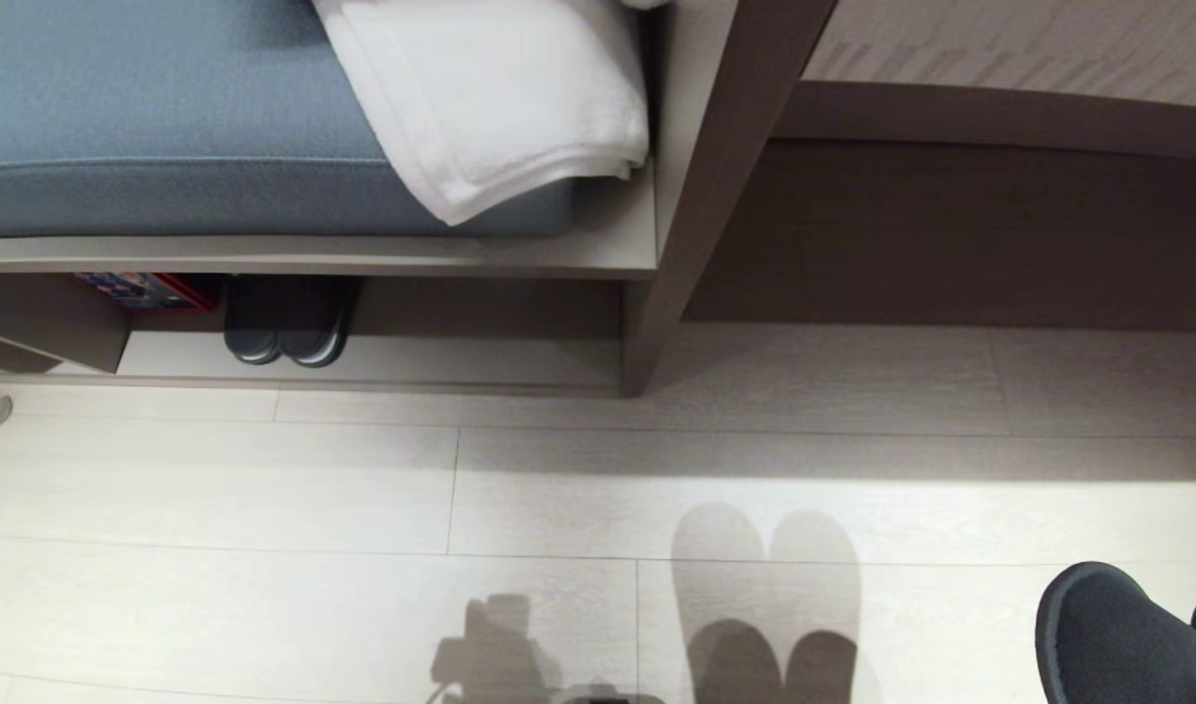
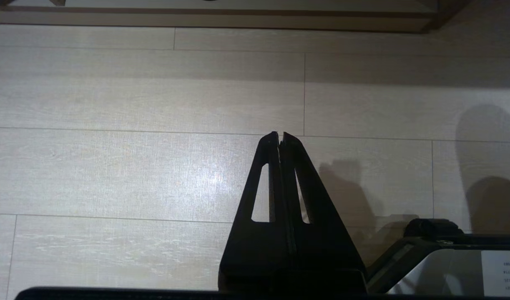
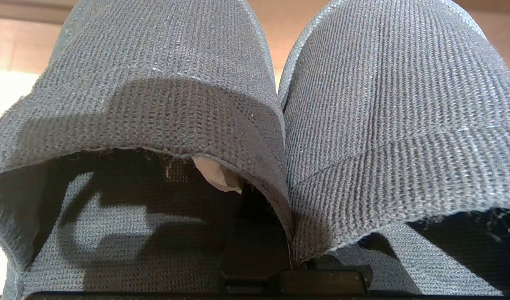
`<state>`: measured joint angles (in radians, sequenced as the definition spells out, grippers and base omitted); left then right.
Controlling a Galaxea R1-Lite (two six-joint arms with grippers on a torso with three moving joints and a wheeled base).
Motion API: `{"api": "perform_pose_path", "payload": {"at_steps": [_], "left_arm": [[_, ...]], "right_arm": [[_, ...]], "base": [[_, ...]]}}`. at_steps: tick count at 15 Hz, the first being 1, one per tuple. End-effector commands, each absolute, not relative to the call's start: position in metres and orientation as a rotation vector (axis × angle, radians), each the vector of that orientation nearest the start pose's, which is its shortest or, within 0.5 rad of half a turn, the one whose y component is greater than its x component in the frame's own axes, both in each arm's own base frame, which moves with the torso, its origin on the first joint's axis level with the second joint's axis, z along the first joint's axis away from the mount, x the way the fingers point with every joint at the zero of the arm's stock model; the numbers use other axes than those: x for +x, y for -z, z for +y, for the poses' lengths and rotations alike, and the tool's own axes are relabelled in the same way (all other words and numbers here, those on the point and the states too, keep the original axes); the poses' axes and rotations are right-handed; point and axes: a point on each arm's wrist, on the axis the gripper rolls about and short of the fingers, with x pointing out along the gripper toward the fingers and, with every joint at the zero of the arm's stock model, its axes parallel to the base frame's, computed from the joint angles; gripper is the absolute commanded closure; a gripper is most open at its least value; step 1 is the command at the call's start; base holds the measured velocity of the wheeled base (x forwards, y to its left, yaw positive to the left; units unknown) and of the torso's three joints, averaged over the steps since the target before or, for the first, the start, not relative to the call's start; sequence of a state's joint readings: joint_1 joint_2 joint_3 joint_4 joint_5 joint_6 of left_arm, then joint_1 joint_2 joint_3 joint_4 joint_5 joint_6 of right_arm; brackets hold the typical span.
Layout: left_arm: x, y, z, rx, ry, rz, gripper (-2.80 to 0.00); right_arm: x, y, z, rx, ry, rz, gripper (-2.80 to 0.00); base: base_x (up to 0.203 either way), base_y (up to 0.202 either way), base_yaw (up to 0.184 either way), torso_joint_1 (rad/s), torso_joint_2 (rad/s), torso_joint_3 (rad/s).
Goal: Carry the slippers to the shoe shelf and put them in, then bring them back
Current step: Place the slippers on the floor
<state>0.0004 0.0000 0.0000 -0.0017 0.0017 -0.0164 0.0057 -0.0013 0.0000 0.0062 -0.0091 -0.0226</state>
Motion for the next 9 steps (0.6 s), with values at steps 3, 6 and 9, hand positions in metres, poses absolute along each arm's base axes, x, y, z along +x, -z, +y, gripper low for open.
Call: {"api": "perform_pose_path", "payload": {"at_steps": [3,6,9], "left_arm": [[-0.0228,-0.0756,0.0000,-0.017,-0.002,-0.002,0.00],[-0.0228,-0.0756,0.0000,-0.017,-0.004,-0.002,0.00],[-0.0228,-0.0755,0.0000,-0.017,-0.004,-0.001,0.00]], "right_arm": [[-0.0228,-0.0750,-0.0003,-0.023,0.003,0.005,0.00],[-0.0228,-0.0749,-0.0003,-0.031,0.000,0.006,0.00],[-0.0228,-0.0749,-0.0002,-0.031,-0.002,0.006,0.00]], "base": [[0.000,0.000,0.000,0.003,0.00,-0.200],[0.000,0.000,0.000,-0.001,0.00,-0.196],[0.000,0.000,0.000,-0.001,0.00,-0.201]]}}
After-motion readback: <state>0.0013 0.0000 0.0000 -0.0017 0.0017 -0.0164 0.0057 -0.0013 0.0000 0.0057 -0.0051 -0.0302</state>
